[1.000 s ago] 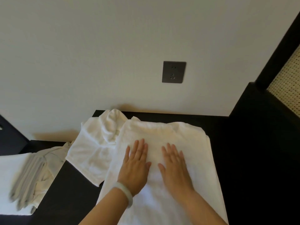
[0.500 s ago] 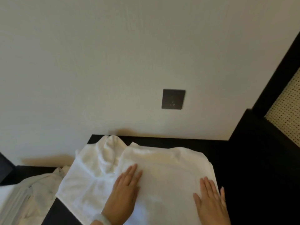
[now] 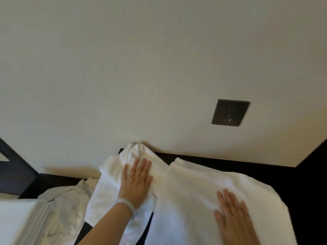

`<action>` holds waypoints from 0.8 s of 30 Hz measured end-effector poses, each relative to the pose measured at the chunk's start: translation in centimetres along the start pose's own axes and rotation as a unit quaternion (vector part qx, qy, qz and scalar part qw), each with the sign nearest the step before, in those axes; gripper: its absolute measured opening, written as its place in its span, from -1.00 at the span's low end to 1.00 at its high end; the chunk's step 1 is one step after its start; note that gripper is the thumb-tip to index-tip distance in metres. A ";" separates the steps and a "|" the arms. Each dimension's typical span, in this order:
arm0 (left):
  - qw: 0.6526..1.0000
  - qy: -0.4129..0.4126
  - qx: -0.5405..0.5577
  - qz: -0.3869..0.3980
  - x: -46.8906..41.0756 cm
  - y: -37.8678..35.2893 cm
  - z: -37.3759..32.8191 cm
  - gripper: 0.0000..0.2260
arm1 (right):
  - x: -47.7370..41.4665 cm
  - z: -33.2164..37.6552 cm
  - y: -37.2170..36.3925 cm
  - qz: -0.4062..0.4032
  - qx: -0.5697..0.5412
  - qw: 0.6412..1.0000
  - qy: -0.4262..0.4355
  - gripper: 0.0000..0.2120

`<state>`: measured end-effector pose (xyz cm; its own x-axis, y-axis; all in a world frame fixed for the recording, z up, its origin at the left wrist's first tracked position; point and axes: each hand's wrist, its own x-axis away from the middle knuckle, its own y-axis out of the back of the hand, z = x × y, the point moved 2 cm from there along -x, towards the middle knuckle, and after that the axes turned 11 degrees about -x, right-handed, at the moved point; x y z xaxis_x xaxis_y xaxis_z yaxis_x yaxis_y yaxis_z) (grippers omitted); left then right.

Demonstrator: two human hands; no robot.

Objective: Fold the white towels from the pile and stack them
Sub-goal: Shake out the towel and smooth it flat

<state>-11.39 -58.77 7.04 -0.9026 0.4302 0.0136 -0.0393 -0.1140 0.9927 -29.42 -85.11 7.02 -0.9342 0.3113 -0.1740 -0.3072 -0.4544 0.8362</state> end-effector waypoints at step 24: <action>0.992 0.075 0.086 0.046 -5.9 -0.9 -1.9 -0.47 | -0.1 -2.0 1.0 0.055 0.122 0.991 -0.018 -0.31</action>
<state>-6.84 -62.96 5.84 -0.9529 0.2865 0.0994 0.1078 0.0136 0.9941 -30.00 -87.28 6.78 -0.9511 0.3030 -0.0605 -0.1476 -0.2735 0.9505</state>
